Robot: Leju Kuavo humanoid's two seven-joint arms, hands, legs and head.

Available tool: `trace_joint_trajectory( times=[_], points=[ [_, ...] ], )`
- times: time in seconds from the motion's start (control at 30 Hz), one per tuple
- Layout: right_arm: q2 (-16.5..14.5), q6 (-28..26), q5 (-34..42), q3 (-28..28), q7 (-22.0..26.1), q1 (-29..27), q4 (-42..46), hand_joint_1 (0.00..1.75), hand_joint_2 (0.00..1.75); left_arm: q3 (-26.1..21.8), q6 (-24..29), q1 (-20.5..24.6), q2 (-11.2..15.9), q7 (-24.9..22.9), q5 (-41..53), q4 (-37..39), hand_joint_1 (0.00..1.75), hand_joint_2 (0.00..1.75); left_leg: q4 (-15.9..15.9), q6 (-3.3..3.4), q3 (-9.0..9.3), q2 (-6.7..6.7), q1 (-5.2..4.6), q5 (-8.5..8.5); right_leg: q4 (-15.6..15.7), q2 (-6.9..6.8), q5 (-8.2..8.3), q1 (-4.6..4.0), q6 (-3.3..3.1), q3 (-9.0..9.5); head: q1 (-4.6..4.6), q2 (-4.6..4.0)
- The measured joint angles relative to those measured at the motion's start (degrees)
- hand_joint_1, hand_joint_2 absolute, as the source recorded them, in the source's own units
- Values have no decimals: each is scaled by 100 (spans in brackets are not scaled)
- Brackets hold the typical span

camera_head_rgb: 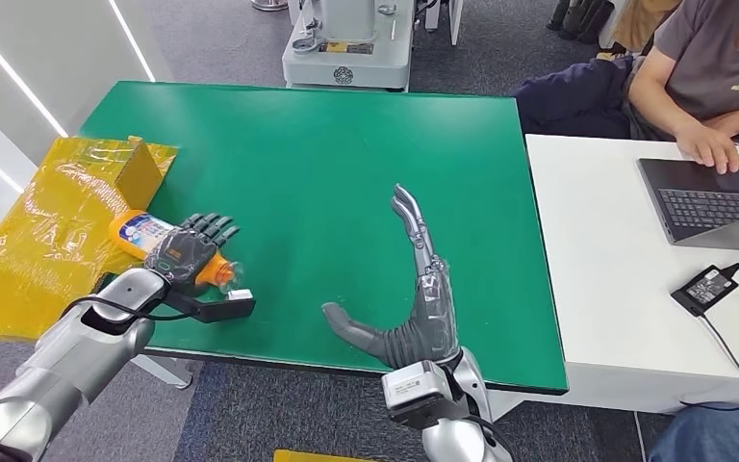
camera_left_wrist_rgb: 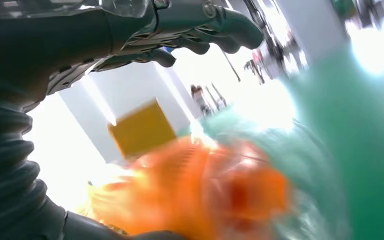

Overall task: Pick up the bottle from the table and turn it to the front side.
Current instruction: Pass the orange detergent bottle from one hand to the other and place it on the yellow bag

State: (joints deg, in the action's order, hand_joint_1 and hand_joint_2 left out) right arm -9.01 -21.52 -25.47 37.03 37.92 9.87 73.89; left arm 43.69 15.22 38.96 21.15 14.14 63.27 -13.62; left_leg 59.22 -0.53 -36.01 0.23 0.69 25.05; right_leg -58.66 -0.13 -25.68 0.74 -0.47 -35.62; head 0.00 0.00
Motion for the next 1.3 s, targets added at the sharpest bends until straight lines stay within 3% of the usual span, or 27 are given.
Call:
trace_joint_trajectory(
  times=[0.17, 0.3, 0.57, 0.7, 0.83, 0.97, 1.03, 1.17, 1.3],
  points=[
    [0, 66, -58, -27, -28, -52, 82, 0, 175, -511, 1463, -26, -84, -236, 99, -13, 0, 175, 0, 0, 0, 1, 0, 0, 0, 1, 0, 0, 0, 0, 0, 0],
    [0, 81, -67, -47, -29, -77, 96, 0, 175, -980, 2144, -28, -128, -387, 263, -32, 0, 175, 0, 0, 0, 1, 0, 0, 0, 1, 0, 0, 0, 0, 0, 0],
    [0, 89, -69, -48, -17, -98, 93, 0, 175, -1687, 2439, -120, -131, -510, 540, -202, 0, 175, 0, 0, 0, 2, 0, 0, -1, 2, 0, 0, 0, 0, 1, 0],
    [0, 83, -54, -50, -13, -99, 92, 0, 175, -2162, 2443, -369, -118, -474, 822, -714, 0, 175, 0, -3, 0, 5, 0, 2, 0, 5, 0, 0, -1, -1, 0, 0],
    [0, 82, -31, -48, -11, -98, 92, 0, 175, -3177, 2460, -718, -309, 282, 1135, -1629, 0, 175, 1, -3, 0, 10, -1, 2, 2, 9, 0, 1, 0, -5, -1, 0],
    [-1, 79, 9, -37, -21, -92, 92, 0, 175, -4682, 2489, -814, -912, 1975, 761, -2474, 0, 175, 1, -2, 0, 10, -2, 2, 3, 8, 2, 1, -1, -2, 0, 0],
    [-2, 74, 24, -28, -33, -90, 92, 0, 175, -5190, 2494, -812, -1198, 2425, 85, -2732, 0, 175, 1, -2, 1, 12, -2, 2, 3, 8, 4, 1, -2, -1, -1, 0],
    [-2, 64, 31, 9, -52, -83, 92, 0, 175, -5319, 2506, -812, -1611, 2564, -1572, -3131, 0, 175, 2, -3, 0, -13, 0, 1, 3, -19, 3, 0, -2, 7, 1, 0],
    [-2, 51, 30, 33, -63, -83, 92, 0, 175, -4666, 2465, -827, -1853, 2604, -3062, -3456, 0, 175, 2, -3, 0, -16, -1, 1, 3, -22, 3, 1, -1, 11, 1, 0]
  ],
)
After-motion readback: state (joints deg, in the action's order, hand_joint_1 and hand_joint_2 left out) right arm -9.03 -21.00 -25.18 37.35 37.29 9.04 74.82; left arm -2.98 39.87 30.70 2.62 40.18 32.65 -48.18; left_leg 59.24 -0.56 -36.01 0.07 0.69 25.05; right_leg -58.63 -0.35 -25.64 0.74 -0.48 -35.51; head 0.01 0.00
